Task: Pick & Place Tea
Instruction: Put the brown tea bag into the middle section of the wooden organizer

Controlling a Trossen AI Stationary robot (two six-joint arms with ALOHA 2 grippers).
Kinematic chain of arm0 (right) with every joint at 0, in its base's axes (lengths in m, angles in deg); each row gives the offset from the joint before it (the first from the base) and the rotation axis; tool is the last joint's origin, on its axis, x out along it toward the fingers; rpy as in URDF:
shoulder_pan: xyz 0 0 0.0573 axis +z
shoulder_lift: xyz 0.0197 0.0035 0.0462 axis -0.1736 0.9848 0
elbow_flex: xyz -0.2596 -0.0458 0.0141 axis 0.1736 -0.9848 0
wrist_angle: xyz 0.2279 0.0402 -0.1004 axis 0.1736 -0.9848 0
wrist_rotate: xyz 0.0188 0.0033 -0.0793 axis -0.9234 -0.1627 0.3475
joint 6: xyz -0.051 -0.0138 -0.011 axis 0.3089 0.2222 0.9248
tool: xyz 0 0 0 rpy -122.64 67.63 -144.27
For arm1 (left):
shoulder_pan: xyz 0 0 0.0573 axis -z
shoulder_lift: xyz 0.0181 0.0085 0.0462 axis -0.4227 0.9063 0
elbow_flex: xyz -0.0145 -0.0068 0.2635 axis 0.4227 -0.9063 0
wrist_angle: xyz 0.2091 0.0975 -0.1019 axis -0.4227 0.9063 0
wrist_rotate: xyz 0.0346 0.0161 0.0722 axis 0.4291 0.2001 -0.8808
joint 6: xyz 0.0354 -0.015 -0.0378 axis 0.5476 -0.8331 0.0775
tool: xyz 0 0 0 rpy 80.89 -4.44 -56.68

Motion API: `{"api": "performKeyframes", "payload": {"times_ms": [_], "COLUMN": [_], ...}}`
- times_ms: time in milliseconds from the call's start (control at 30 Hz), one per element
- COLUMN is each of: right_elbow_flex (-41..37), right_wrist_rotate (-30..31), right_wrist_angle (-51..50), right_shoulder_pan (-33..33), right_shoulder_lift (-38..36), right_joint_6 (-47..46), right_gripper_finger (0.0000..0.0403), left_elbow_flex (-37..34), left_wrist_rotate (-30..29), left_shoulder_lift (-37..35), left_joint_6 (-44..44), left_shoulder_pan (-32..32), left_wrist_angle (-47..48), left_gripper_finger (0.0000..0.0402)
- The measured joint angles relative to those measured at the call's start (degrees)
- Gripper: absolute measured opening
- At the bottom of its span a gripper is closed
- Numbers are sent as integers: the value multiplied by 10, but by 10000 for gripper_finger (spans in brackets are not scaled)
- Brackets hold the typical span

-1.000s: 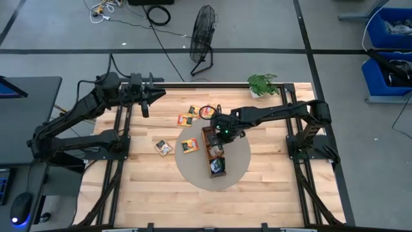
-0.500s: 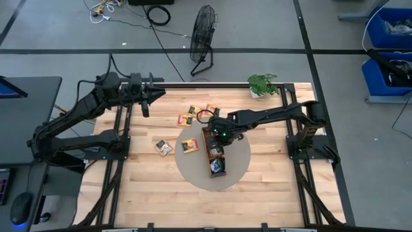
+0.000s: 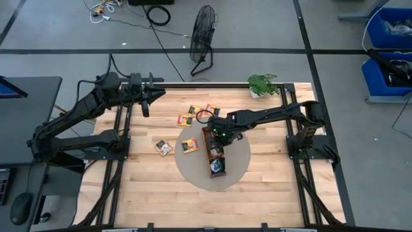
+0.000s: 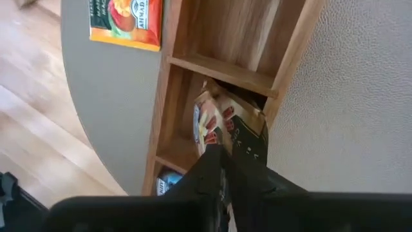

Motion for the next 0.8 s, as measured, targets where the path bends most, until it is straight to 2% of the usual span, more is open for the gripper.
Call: {"api": "performKeyframes", "payload": {"times_ms": [433,600,800], "right_elbow_flex": [0,0,0], "right_wrist_rotate": [-35,19,109], "right_wrist_angle": [-11,16,63], "right_shoulder_pan": [-1,-1,-1], "right_shoulder_lift": [-7,-46,-125], "right_joint_6": [42,76,177], "right_gripper_finger": [195,223,228], "left_elbow_flex": [0,0,0], "left_wrist_rotate": [0,0,13], "left_shoulder_lift": [0,1,0], "left_joint_6": [-10,-8,-24], "left_shoulder_pan": [0,0,0], "left_wrist_angle": [3,15,47], "left_gripper_finger": [55,55,55]}}
